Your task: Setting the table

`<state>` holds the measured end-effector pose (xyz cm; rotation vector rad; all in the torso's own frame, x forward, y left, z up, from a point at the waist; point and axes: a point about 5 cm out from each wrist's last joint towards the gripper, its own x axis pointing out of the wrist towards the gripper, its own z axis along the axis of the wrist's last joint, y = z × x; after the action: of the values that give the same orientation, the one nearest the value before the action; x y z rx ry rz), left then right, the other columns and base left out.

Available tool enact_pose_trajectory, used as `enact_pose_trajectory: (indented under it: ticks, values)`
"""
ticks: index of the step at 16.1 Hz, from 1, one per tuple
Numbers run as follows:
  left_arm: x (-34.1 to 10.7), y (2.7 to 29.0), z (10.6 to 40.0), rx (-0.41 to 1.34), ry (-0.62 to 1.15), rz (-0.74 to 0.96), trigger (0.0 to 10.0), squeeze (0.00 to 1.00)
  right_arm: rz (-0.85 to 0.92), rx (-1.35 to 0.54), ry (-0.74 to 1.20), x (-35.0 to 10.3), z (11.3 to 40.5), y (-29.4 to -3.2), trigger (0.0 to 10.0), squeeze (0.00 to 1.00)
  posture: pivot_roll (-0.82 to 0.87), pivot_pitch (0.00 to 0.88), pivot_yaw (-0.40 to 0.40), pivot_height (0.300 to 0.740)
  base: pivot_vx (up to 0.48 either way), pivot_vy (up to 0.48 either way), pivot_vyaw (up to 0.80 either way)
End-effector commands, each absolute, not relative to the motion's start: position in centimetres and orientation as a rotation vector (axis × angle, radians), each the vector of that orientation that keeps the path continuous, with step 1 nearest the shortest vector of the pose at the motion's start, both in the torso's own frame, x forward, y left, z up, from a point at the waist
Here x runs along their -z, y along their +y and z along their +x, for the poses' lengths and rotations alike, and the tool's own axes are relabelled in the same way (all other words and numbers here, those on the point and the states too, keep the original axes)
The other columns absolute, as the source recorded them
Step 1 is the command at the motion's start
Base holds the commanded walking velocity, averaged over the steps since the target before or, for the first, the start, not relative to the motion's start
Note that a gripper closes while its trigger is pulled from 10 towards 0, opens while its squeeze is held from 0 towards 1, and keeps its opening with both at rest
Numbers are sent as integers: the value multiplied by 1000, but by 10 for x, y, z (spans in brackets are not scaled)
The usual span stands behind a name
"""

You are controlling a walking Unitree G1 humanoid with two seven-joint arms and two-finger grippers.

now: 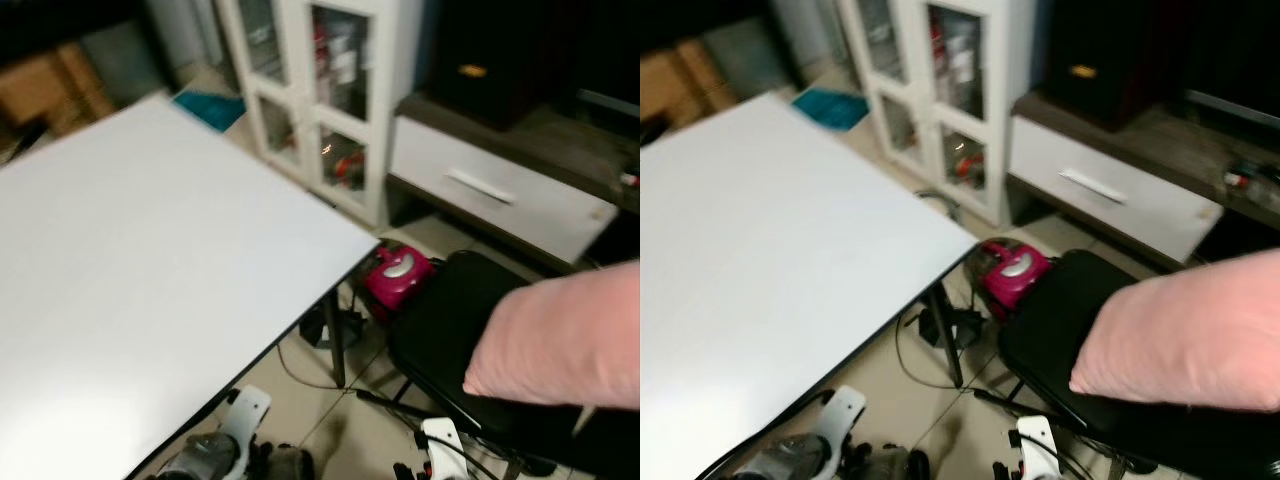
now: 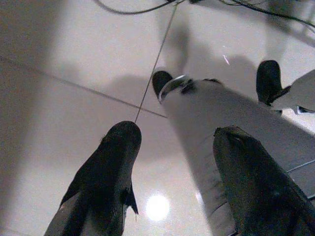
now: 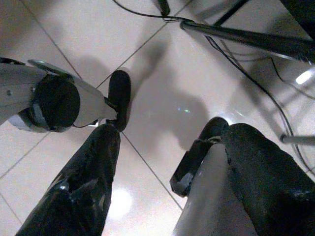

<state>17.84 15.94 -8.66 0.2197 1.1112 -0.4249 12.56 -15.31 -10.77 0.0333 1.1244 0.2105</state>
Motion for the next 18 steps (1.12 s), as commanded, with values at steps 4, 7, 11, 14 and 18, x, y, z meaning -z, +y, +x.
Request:
enact_pose_trajectory:
  ticks: [4, 7, 11, 14, 18]
  values:
    - [87, 161, 176, 381, 1081, 189, 10000, 0, 62, -245, 1213, 116, 100, -134, 10000, 0, 197, 51, 81, 727, 0, 0, 800]
    - [86, 162, 180, 338, 1066, 176, 10000, 0, 62, -223, 1208, 117, 96, -120, 10000, 0, 189, 41, 75, 727, 0, 0, 800]
    - [85, 161, 183, 333, 1065, 176, 10000, 0, 95, -194, 1206, 118, 87, -109, 10000, 0, 184, 41, 70, 727, 0, 0, 800]
    - [85, 162, 184, 333, 1058, 184, 10000, 0, 77, -171, 1172, 113, 112, -145, 10000, 0, 183, 41, 70, 727, 0, 0, 800]
    - [87, 162, 179, 338, 1093, 202, 10000, 0, 60, -213, 1113, 101, 145, -162, 10000, 0, 180, 31, 72, 727, 0, 0, 800]
